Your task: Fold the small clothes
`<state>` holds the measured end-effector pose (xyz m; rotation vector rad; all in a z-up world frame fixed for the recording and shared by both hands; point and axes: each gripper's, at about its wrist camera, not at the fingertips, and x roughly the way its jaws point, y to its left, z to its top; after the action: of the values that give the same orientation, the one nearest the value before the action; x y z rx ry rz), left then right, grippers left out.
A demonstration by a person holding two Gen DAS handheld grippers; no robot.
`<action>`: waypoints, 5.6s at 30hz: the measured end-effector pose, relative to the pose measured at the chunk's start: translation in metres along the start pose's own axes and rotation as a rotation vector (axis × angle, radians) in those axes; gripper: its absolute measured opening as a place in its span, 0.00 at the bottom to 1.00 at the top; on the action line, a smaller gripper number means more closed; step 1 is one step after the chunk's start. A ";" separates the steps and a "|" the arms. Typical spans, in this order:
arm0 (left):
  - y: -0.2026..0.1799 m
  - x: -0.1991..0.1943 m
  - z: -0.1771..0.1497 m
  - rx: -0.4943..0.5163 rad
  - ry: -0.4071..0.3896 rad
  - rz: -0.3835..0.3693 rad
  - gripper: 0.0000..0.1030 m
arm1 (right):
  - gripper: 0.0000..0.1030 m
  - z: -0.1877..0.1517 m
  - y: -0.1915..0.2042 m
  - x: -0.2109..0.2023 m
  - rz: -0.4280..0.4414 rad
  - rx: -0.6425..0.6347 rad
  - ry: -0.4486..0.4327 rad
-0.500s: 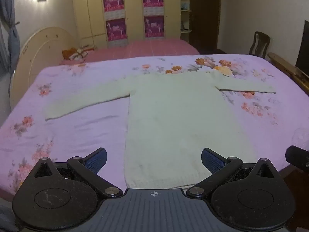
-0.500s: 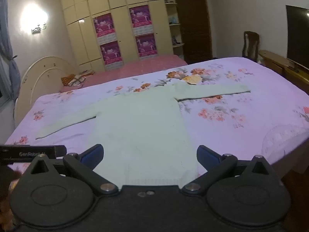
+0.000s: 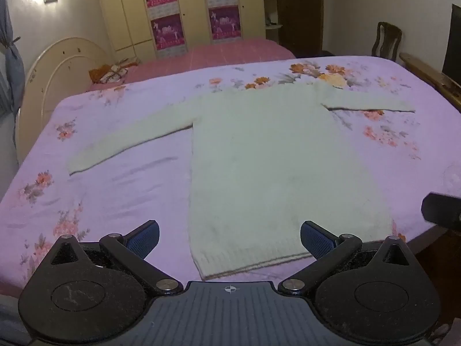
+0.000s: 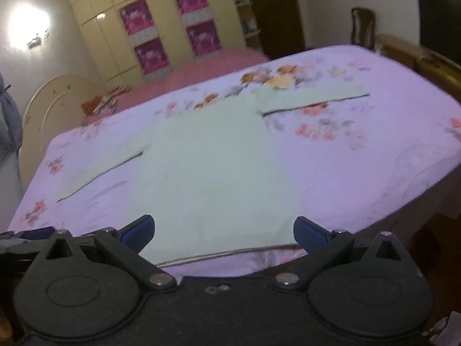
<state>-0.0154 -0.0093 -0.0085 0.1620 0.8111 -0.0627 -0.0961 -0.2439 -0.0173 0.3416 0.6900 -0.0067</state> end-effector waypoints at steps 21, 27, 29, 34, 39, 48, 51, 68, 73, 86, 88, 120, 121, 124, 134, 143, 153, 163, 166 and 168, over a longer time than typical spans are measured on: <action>-0.011 0.026 0.014 -0.009 0.060 -0.028 1.00 | 0.99 0.030 0.000 0.032 -0.070 -0.053 0.026; -0.009 0.030 0.013 -0.017 0.070 -0.026 1.00 | 0.99 0.032 0.002 0.032 -0.069 -0.060 0.028; -0.008 0.030 0.014 -0.019 0.069 -0.027 1.00 | 0.99 0.032 0.003 0.033 -0.070 -0.064 0.027; -0.010 0.032 0.014 -0.024 0.075 -0.028 1.00 | 0.99 0.033 0.002 0.035 -0.073 -0.065 0.030; -0.012 0.033 0.013 -0.026 0.079 -0.030 1.00 | 0.99 0.033 0.001 0.037 -0.073 -0.066 0.035; -0.013 0.035 0.013 -0.026 0.078 -0.033 1.00 | 0.99 0.030 0.000 0.038 -0.080 -0.059 0.028; -0.015 0.034 0.013 -0.025 0.081 -0.035 1.00 | 0.99 0.030 -0.002 0.038 -0.085 -0.056 0.029; -0.017 0.040 0.016 -0.030 0.089 -0.031 1.00 | 0.99 0.030 -0.003 0.041 -0.091 -0.060 0.035; -0.016 0.047 0.019 -0.034 0.092 -0.024 1.00 | 0.99 0.033 -0.002 0.045 -0.094 -0.068 0.035; -0.014 0.076 0.034 -0.039 0.103 -0.012 1.00 | 0.99 0.043 -0.004 0.068 -0.114 -0.067 0.040; -0.013 0.083 0.039 -0.045 0.102 -0.010 1.00 | 0.99 0.047 -0.007 0.075 -0.119 -0.067 0.038; -0.081 0.298 0.203 -0.113 0.095 -0.024 1.00 | 0.74 0.182 -0.145 0.274 -0.169 0.038 0.032; -0.085 0.304 0.206 -0.110 0.094 -0.019 1.00 | 0.74 0.186 -0.153 0.282 -0.174 0.042 0.031; -0.096 0.330 0.217 -0.108 0.098 -0.001 1.00 | 0.71 0.197 -0.173 0.303 -0.205 0.046 0.039; -0.115 0.379 0.233 -0.127 0.118 0.017 1.00 | 0.58 0.225 -0.266 0.364 -0.304 0.195 0.091; -0.121 0.397 0.232 -0.071 0.122 0.049 1.00 | 0.52 0.237 -0.325 0.394 -0.379 0.305 0.080; -0.122 0.414 0.233 -0.058 0.144 0.059 1.00 | 0.24 0.257 -0.355 0.413 -0.425 0.319 -0.029; -0.113 0.409 0.238 -0.096 0.098 0.004 1.00 | 0.05 0.266 -0.335 0.399 -0.291 0.265 -0.139; -0.098 0.407 0.243 -0.143 0.111 -0.015 1.00 | 0.05 0.277 -0.300 0.393 -0.186 0.210 -0.160; -0.084 0.403 0.245 -0.176 0.108 -0.021 1.00 | 0.05 0.284 -0.263 0.392 -0.108 0.138 -0.163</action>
<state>0.4273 -0.1310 -0.1449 -0.0092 0.9218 -0.0019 0.3527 -0.5390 -0.1390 0.4306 0.5462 -0.1833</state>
